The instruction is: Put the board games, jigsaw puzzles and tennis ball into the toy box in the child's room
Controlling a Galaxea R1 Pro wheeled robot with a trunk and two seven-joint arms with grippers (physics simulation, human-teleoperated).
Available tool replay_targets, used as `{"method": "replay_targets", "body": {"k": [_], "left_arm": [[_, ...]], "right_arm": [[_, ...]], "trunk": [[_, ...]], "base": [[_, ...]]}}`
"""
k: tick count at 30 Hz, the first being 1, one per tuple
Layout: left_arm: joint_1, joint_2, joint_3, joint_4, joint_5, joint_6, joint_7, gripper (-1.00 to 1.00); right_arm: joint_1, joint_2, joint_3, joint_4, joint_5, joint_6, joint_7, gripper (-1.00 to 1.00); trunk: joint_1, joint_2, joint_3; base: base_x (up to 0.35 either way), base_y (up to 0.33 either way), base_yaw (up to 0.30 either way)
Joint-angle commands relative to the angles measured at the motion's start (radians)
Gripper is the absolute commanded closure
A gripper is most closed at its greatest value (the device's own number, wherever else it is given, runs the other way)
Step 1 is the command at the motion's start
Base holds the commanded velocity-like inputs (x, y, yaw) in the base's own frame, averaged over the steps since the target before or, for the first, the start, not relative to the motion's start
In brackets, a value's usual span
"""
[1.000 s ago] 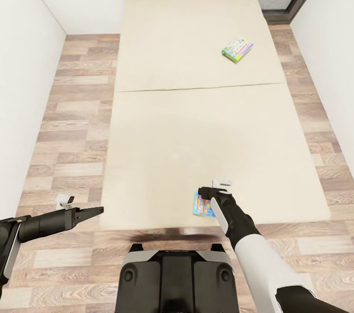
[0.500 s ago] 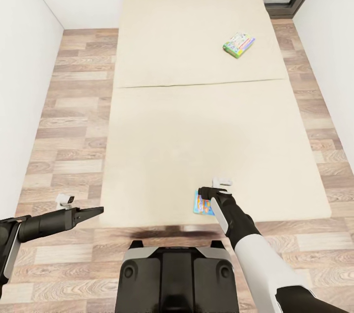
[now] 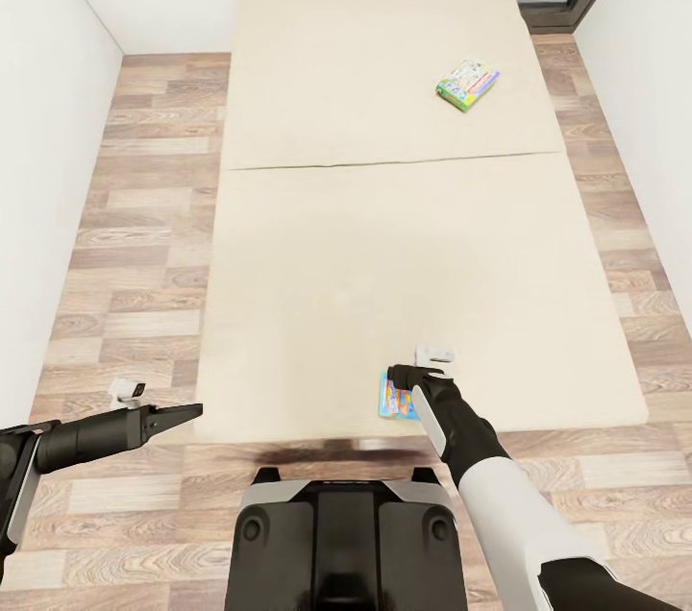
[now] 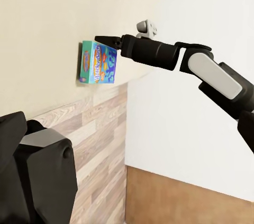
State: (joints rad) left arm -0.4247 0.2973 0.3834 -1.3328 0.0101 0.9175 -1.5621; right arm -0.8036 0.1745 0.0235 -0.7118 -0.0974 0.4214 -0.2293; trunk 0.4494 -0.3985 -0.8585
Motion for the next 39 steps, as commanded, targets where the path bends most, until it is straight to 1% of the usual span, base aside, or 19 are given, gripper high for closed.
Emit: {"method": "replay_targets", "body": {"k": [1,14,21,39], "left_arm": [[0.000,0.000,0.000,0.000,-0.001,0.011,-0.005,-1.00],[0.000,0.000,0.000,0.000,-0.001,0.011,-0.004,-1.00],[0.000,0.000,0.000,0.000,-0.001,0.011,-0.004,-1.00],[0.000,0.000,0.000,0.000,-0.001,0.011,-0.004,-1.00]], "right_arm": [[0.000,0.000,0.003,-0.001,-0.010,0.004,-0.009,-1.00],[0.000,0.000,0.003,-0.001,-0.009,0.003,-0.008,-1.00],[0.000,0.000,0.003,-0.001,-0.009,0.003,-0.008,-1.00],[0.000,0.000,0.003,-0.001,-0.010,0.002,-0.008,-1.00]], "trunk": [[0.001,-0.002,-0.001],[0.001,-0.002,-0.001],[0.001,-0.002,-0.001],[0.001,-0.002,-0.001]], "base": [[0.000,0.000,0.000],[-0.076,0.000,0.000],[-0.149,0.000,0.000],[-0.008,0.000,0.000]]}}
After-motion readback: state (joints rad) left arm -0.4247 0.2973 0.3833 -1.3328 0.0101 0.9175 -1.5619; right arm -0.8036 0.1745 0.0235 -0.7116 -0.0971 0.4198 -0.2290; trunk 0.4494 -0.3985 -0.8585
